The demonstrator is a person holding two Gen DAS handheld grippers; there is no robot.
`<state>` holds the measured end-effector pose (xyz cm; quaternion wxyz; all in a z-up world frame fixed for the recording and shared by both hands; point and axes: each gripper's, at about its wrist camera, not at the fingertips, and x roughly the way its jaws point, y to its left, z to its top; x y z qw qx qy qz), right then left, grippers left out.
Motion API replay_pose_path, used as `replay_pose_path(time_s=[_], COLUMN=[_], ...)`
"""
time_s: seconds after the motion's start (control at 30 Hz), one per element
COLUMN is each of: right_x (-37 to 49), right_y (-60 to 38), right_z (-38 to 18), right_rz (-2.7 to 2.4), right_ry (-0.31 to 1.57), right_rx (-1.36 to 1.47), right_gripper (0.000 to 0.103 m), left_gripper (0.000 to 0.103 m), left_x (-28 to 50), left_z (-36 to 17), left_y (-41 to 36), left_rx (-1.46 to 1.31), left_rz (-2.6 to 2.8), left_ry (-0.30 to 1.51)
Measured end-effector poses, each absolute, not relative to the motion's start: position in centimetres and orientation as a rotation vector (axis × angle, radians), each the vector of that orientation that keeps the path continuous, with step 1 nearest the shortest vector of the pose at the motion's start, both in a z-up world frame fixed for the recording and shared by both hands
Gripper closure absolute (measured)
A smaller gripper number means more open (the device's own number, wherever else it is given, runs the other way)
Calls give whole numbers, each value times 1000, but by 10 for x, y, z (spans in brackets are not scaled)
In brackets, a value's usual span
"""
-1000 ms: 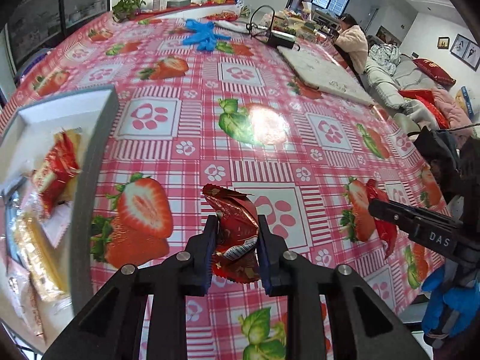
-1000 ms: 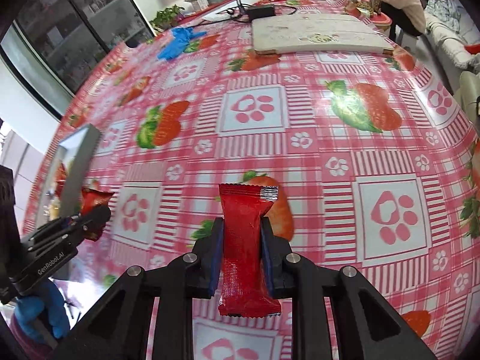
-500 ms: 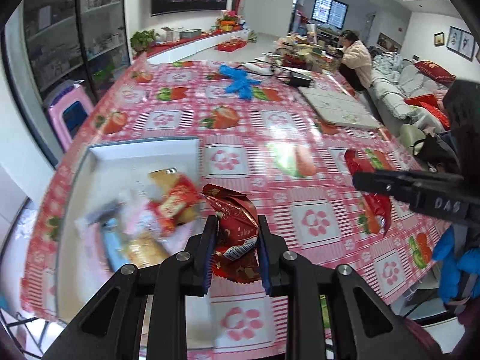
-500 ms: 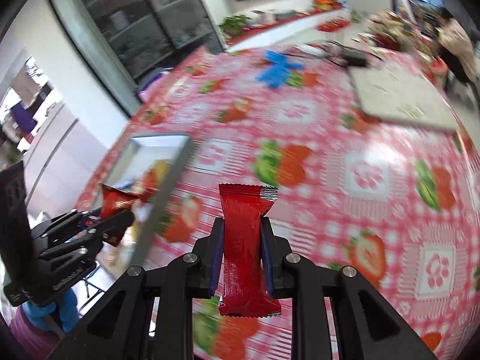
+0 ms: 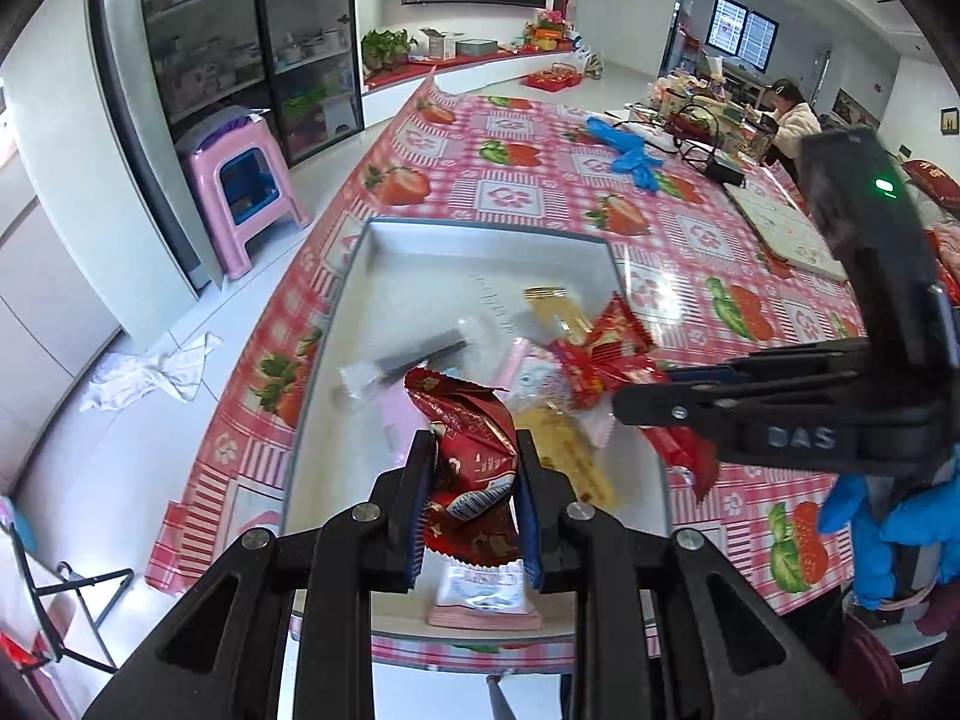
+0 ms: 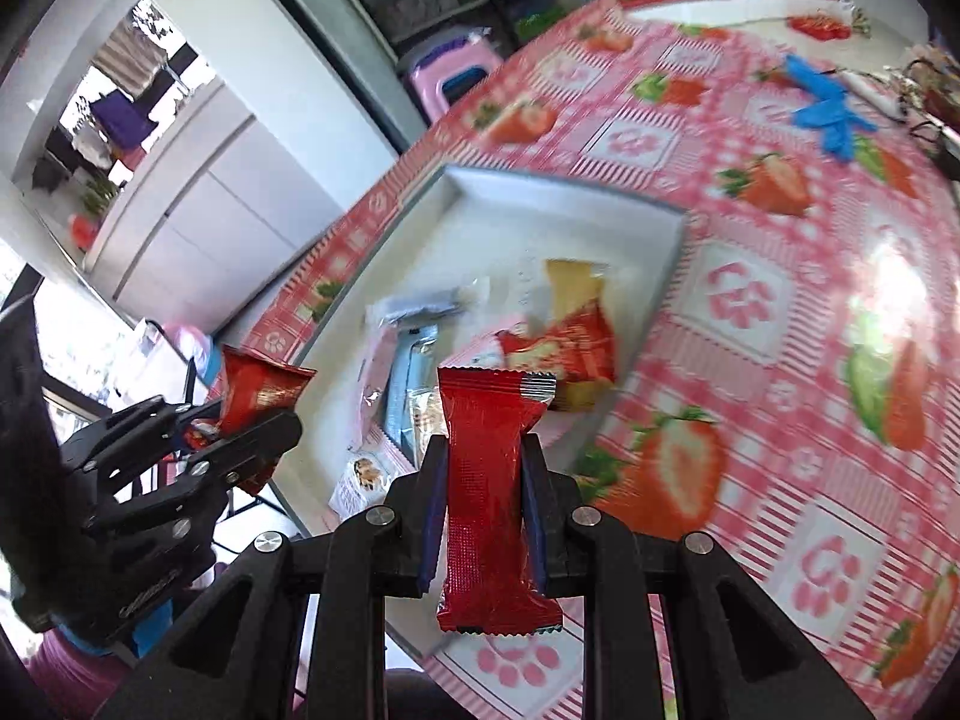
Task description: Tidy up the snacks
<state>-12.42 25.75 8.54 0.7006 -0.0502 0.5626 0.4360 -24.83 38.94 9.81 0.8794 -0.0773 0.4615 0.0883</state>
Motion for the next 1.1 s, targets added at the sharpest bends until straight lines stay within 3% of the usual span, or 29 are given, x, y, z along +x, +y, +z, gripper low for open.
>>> replay_pose_path(time_s=[0.57, 0.6, 0.67, 0.7, 0.73, 0.8, 1.1], right_x=[-74, -78, -85, -88, -90, -95, -112], right_y=[350, 351, 351, 349, 347, 339, 299], right_z=[58, 57, 54, 55, 55, 61, 95], right_rz=[905, 909, 908, 905, 903, 904, 876], right_ry=[1291, 1289, 1293, 1292, 1290, 1278, 1202], right_rx=[-266, -289, -334, -354, -362, -367, -350], right_gripper=[79, 79, 78, 71, 41, 0, 0], left_gripper=[75, 70, 39, 15, 11, 10, 2], left_x=[-218, -217, -218, -220, -223, -227, -229], left_z=[46, 45, 45, 47, 51, 57, 50], left_y=[413, 411, 409, 407, 405, 401, 388], left_rx=[-240, -242, -250, -251, -244, -220, -198], left_rz=[188, 191, 190, 197, 206, 207, 340], left_ry=[1056, 1057, 1051, 1034, 1003, 969, 1058])
